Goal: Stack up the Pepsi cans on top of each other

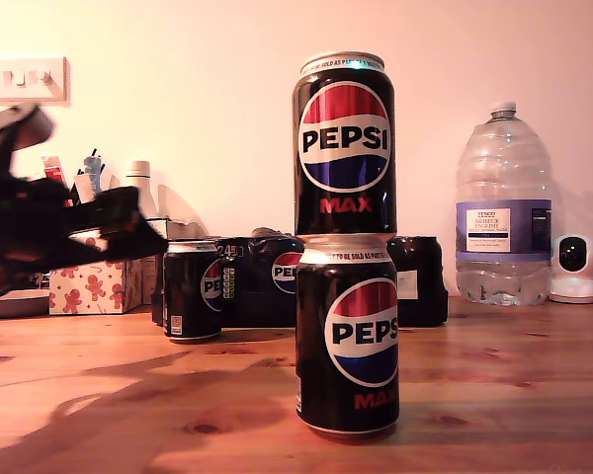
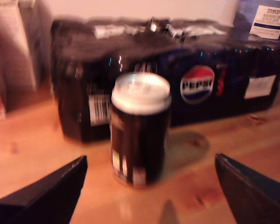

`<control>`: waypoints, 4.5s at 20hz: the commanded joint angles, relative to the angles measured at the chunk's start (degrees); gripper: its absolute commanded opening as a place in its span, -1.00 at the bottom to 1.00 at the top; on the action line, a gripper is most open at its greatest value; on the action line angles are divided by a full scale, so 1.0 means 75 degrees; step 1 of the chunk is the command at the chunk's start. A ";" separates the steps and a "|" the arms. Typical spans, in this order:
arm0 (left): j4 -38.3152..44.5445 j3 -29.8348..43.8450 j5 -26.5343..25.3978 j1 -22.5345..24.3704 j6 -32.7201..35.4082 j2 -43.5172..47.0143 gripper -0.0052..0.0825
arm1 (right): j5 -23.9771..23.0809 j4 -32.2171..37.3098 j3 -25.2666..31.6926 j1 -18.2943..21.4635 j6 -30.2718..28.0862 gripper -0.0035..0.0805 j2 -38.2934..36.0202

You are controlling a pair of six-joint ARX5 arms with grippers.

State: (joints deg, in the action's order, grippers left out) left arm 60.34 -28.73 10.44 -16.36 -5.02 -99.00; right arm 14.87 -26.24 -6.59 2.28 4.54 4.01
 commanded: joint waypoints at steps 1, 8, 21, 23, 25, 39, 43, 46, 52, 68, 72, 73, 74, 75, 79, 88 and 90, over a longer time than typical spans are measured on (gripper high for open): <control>0.0111 -0.0163 0.0017 -0.0029 0.0195 -0.0393 0.92 | 0.0020 0.0020 0.0134 0.0050 0.0020 -0.95 0.0006; 0.0134 -0.1183 0.0344 -0.0026 0.0769 -0.1515 0.92 | 0.0020 0.0020 0.0134 0.0050 0.0020 -0.95 0.0006; -0.0979 -0.2970 0.0976 0.0117 0.0933 -0.2862 0.92 | 0.0020 0.0020 0.0134 0.0050 0.0020 -0.95 0.0006; -0.1005 -0.3075 0.0994 0.0122 0.0933 -0.2914 0.92 | 0.0020 0.0023 0.0134 0.0050 0.0020 -0.95 0.0006; -0.1090 -0.3238 0.1070 0.0134 0.0933 -0.3002 0.92 | 0.0020 0.0020 0.0134 0.0050 0.0020 -0.94 0.0006; -0.1413 -0.3529 0.1230 0.0198 0.0935 -0.3232 -0.08 | 0.0023 0.0020 0.0134 0.0050 0.0020 -0.95 0.0006; -0.1594 -0.3526 0.1763 0.0195 0.1134 -0.2879 -0.08 | 0.0020 0.0020 0.0134 0.0050 0.0020 -0.94 0.0006; -0.2055 -0.3477 0.2157 0.0195 0.1139 -0.2366 -0.08 | 0.0023 0.0020 0.0134 0.0050 0.0020 -0.95 0.0006; -0.2763 -0.3357 0.2579 0.0195 0.1341 -0.1335 -0.08 | 0.0020 0.0020 0.0134 0.0050 0.0020 -0.94 0.0006; -0.5986 -0.3261 0.2576 -0.0481 0.1731 0.2358 -0.08 | 0.0023 0.0020 0.0134 0.0050 0.0020 -0.95 0.0006; -0.6548 -0.3261 0.2582 -0.0493 0.1649 0.3203 -0.08 | 0.0020 0.0020 0.0134 0.0050 0.0020 -0.95 0.0006; -0.6647 -0.3261 0.2600 -0.0493 0.1536 0.3343 -0.08 | 0.0020 0.0020 0.0134 0.0050 0.0020 -0.94 0.0006; -0.6744 -0.3261 0.2637 -0.0493 0.1454 0.3485 -0.08 | 0.0020 0.0020 0.0134 0.0050 0.0020 -0.94 0.0006; -0.6834 -0.3261 0.2736 -0.0493 0.1381 0.3608 -0.08 | 0.0020 0.0020 0.0134 0.0050 0.0020 -0.95 0.0006; -0.6907 -0.3261 0.2975 -0.0670 0.1323 0.3920 -0.07 | 0.0020 0.0020 0.0134 0.0050 0.0020 -0.95 0.0006; -0.6875 -0.3270 0.2940 -0.1588 0.1323 0.3960 -0.07 | 0.0020 0.0020 0.0134 0.0050 0.0020 -0.95 0.0006; -0.6779 -0.3270 0.2908 -0.1801 0.1326 0.3960 -0.07 | 0.0020 0.0020 0.0134 0.0050 0.0020 -0.95 0.0006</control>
State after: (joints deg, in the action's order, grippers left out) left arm 6.81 -53.21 32.10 -29.28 5.04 -71.33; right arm 14.87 -26.26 -6.57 2.28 4.54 4.01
